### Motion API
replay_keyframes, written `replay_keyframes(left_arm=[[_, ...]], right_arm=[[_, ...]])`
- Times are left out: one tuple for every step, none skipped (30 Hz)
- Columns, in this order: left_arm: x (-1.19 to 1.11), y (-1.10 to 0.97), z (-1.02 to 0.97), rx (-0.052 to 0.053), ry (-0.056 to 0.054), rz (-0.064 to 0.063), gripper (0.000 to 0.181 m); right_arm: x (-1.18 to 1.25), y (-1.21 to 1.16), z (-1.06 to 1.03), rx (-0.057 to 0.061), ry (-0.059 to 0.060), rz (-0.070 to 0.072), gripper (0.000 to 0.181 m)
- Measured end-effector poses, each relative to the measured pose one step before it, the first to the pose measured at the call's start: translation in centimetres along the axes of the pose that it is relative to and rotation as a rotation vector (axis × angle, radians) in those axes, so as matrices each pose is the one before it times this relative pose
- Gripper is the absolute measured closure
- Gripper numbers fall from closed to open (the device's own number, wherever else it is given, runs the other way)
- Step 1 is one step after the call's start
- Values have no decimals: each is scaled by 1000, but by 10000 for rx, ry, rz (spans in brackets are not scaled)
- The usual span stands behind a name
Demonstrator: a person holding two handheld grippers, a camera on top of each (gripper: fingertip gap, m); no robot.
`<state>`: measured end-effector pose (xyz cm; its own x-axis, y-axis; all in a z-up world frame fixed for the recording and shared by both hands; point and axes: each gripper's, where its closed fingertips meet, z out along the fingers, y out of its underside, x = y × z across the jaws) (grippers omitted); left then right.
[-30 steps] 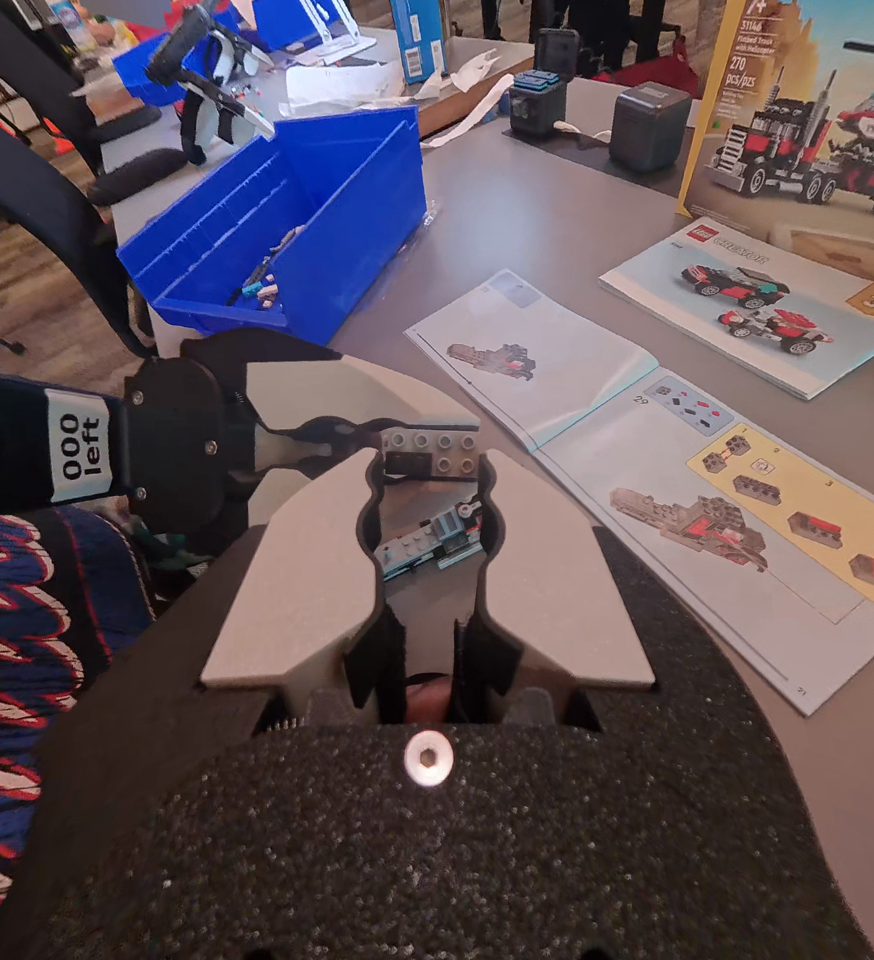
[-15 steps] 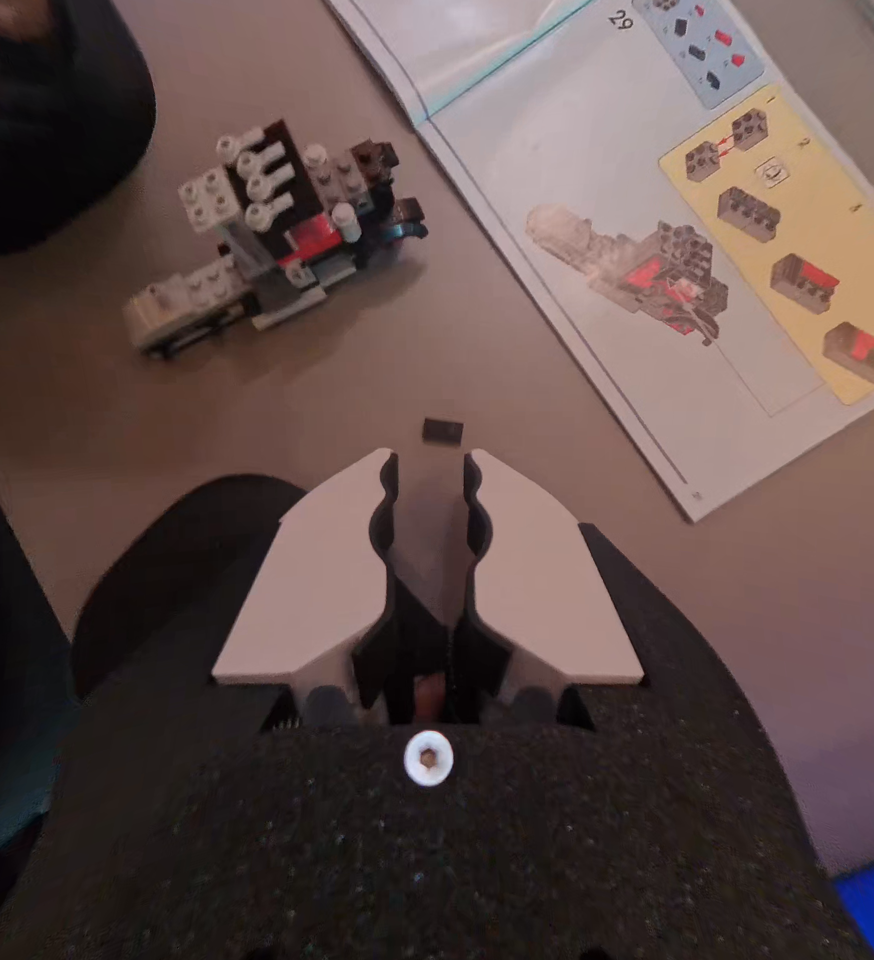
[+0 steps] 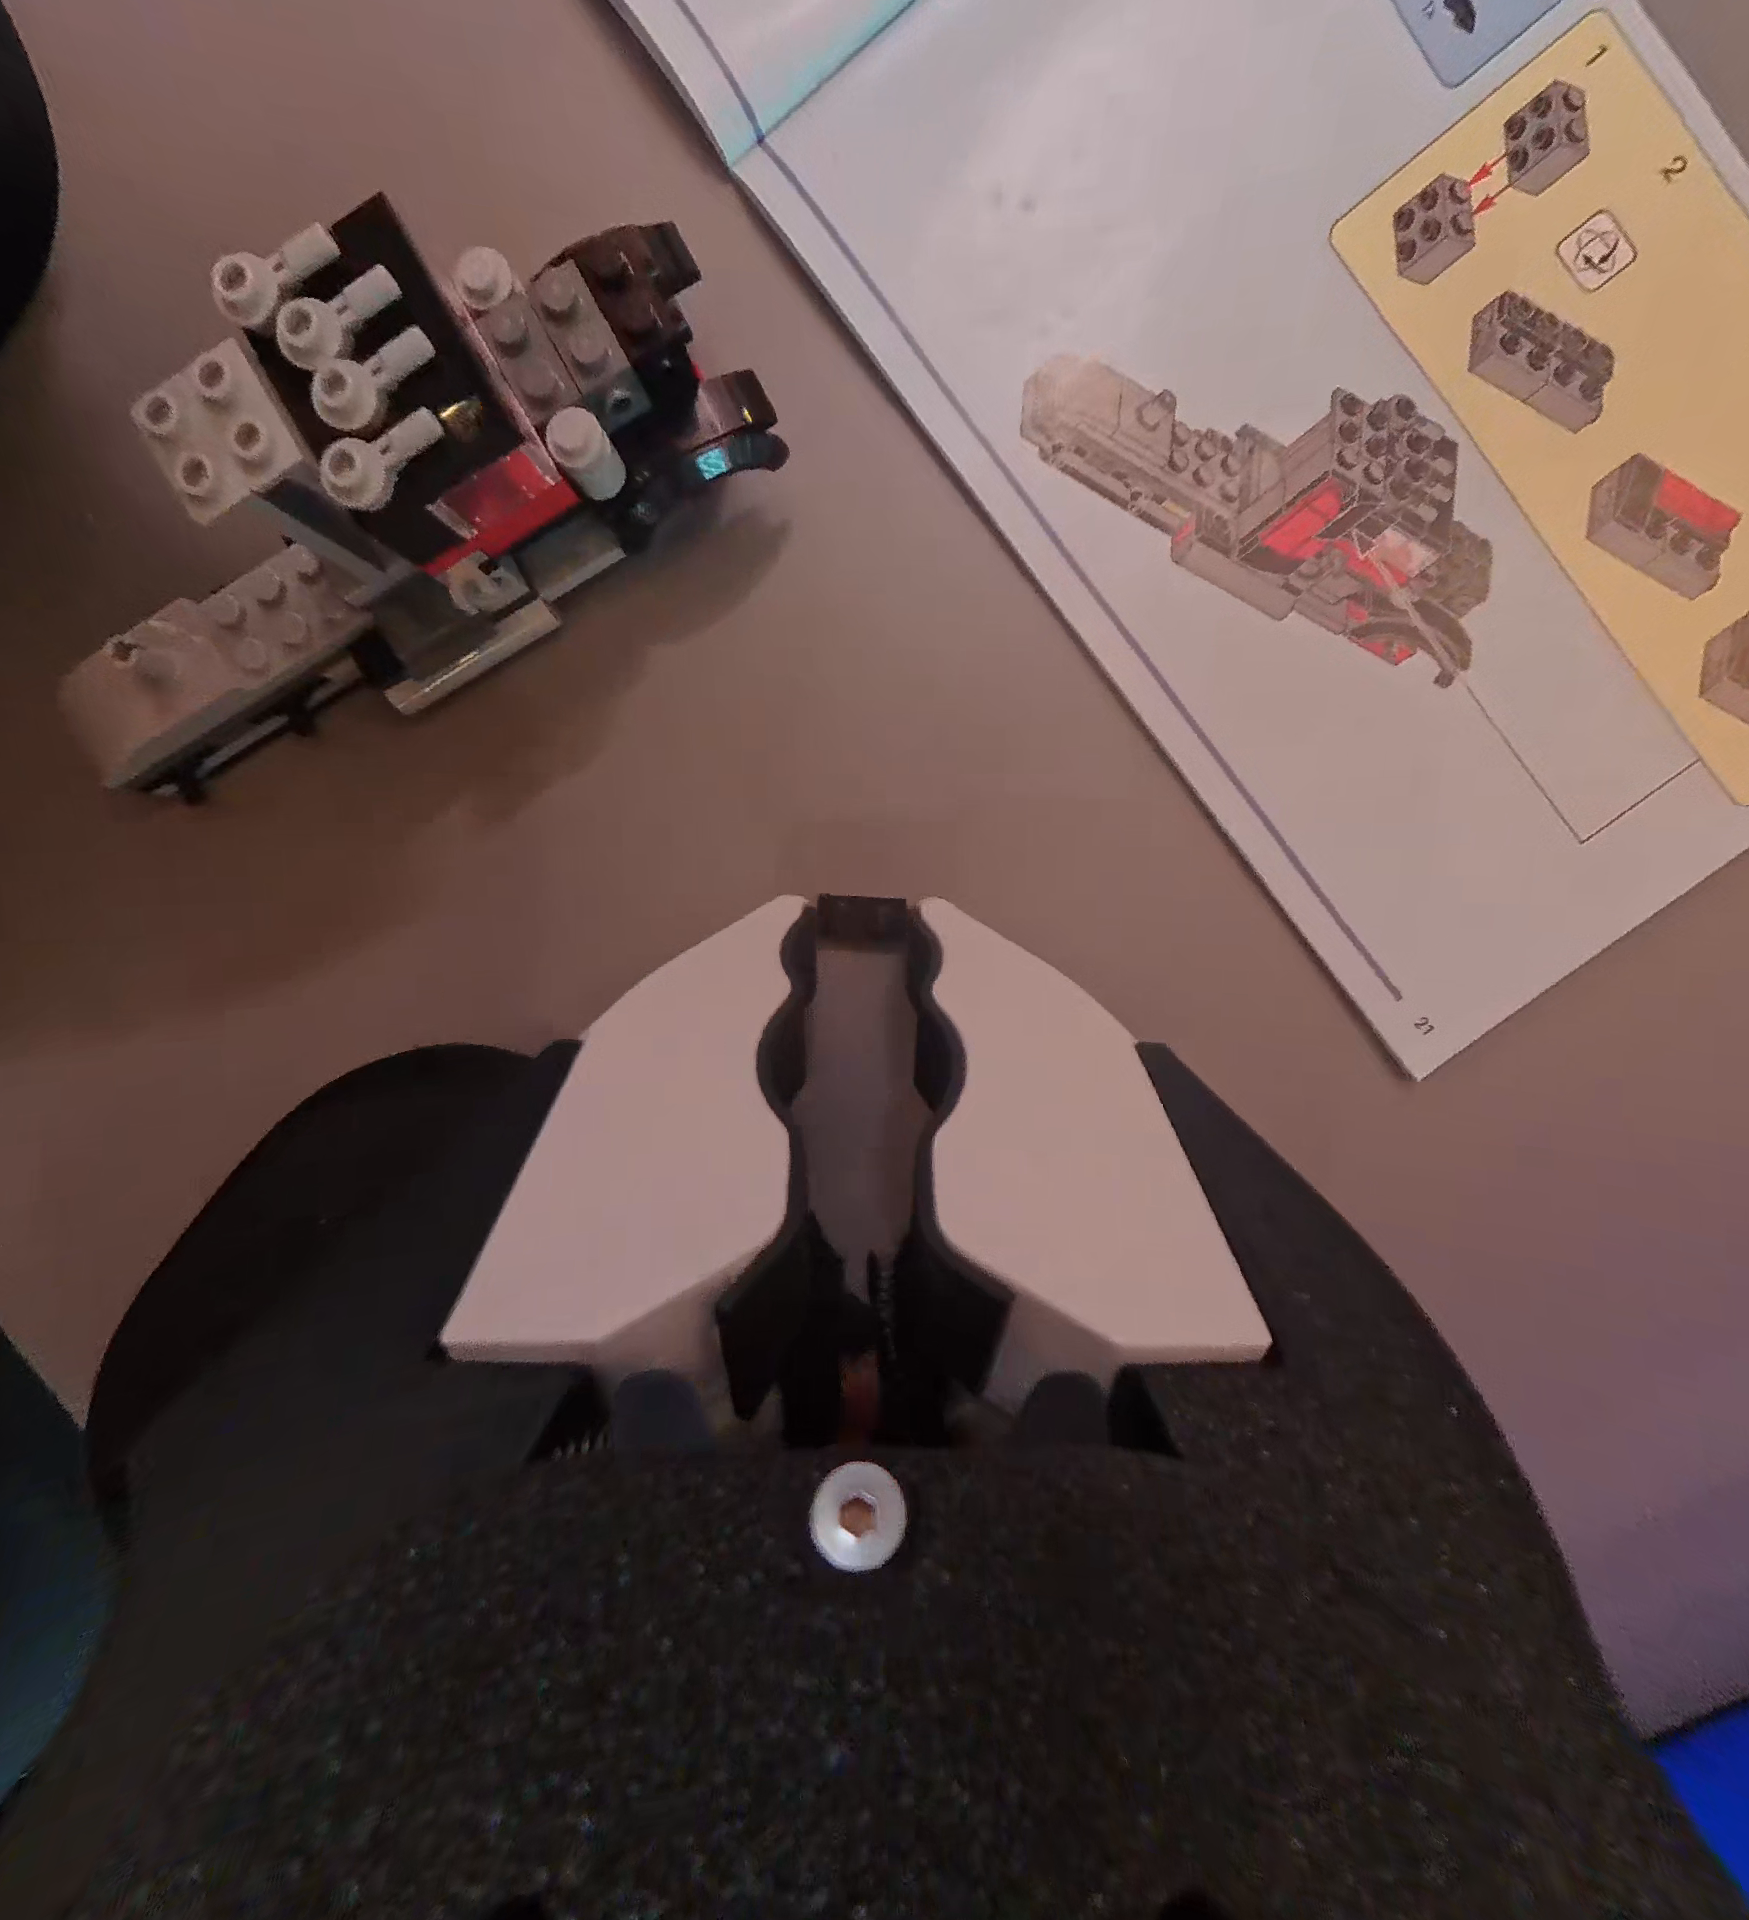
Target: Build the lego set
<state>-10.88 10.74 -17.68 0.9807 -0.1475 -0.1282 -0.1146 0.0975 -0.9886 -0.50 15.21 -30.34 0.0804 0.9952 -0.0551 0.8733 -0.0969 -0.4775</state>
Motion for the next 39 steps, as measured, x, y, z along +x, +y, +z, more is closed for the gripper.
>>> replay_keyframes(left_arm=[[-58,-151,8,98,-112,-144,163],[-34,-191,-3,138,-109,-251,164],[-30,-150,-2,150,-114,-287,164],[-58,-74,-32,140,-138,-229,164],[-76,-16,-64,121,-149,-126,164],[-68,-85,-96,128,-137,-16,164],[-73,-181,-111,149,-125,69,164],[-53,-167,-92,131,-98,98,164],[9,-105,-56,83,-58,90,164],[26,-46,-38,37,-41,91,164],[25,11,-45,1,-54,124,164],[20,19,-62,-12,-81,179,164],[-4,-21,-67,8,-111,242,164],[26,-76,-80,33,-112,310,164],[74,-111,-81,53,-84,349,164],[92,-150,-109,76,-62,320,164],[58,-151,-138,84,-56,238,164],[-1,-127,-139,84,-51,122,164],[-93,-104,-128,80,-53,5,164],[-177,-87,-109,68,-65,-72,164],[-195,-49,-89,53,-51,-103,164],[-136,-36,-60,35,-24,-80,164],[-55,-43,-37,28,-12,-19,164],[-20,-39,-33,30,-23,28,164],[-45,-48,-49,34,-35,26,164],[-49,-36,-38,35,-23,-16,164],[-68,-31,-46,31,-7,-59,164],[-71,-12,-30,25,-1,-84,164],[-84,-14,-30,21,1,-92,164],[-66,-15,-30,26,2,-85,164],[-49,-30,-27,26,11,-69,164],[-14,-9,-9,12,20,-56,164],[-36,9,-7,1,10,-58,164],[-69,12,-6,2,-5,-79,164],[-87,-7,-17,14,-9,-91,164],[-86,-14,-15,16,-13,-72,164],[-50,26,6,-3,-7,-52,164],[-29,27,2,-12,7,-43,164],[-8,6,12,2,12,-36,164]], right_arm=[[-8,-29,-19,-36,-17,-16,165],[-12,-249,-155,114,-51,20,165],[41,-541,-372,227,-58,88,165],[-3,-825,-642,270,-66,102,165],[-120,-1231,-886,373,-50,32,165],[-354,-1580,-998,466,-94,-74,165],[-650,-1800,-976,484,-187,-145,165],[-880,-1883,-841,459,-268,-197,166],[-968,-1836,-636,392,-279,-234,166],[-922,-1664,-396,298,-239,-217,166],[-943,-1444,-160,209,-244,-197,165],[-876,-1156,60,127,-212,-141,166],[-760,-858,215,36,-154,-131,166],[-601,-610,312,-13,-88,-113,166],[-380,-426,318,-48,-3,-91,165],[-218,-280,273,-66,43,-67,165],[-173,-225,205,-51,22,-4,165],[-159,-217,128,-21,2,55,165],[-198,-142,96,-53,-19,67,165],[-153,-71,73,-101,33,44,165],[-79,-38,48,-134,108,4,165],[-57,-81,44,-113,122,-7,165],[-78,-145,66,-81,84,-4,165],[-127,-103,120,-113,26,1,165],[-121,-4,160,-171,30,2,165],[-118,45,160,-191,43,-20,165],[-132,-10,133,-134,30,-25,165],[-105,-42,107,-93,30,0,165],[-13,-73,60,-66,60,11,165],[39,-102,29,-40,69,17,165],[69,-66,51,-53,66,28,165],[18,-81,72,-43,23,22,165],[-2,-58,94,-52,9,29,165],[5,-44,60,-61,21,21,165],[8,50,50,-109,29,4,165],[26,44,51,-100,45,-20,165],[-6,-14,41,-46,26,-3,165],[-61,-39,17,-35,-20,15,165],[-72,-104,1,15,-30,20,165]])
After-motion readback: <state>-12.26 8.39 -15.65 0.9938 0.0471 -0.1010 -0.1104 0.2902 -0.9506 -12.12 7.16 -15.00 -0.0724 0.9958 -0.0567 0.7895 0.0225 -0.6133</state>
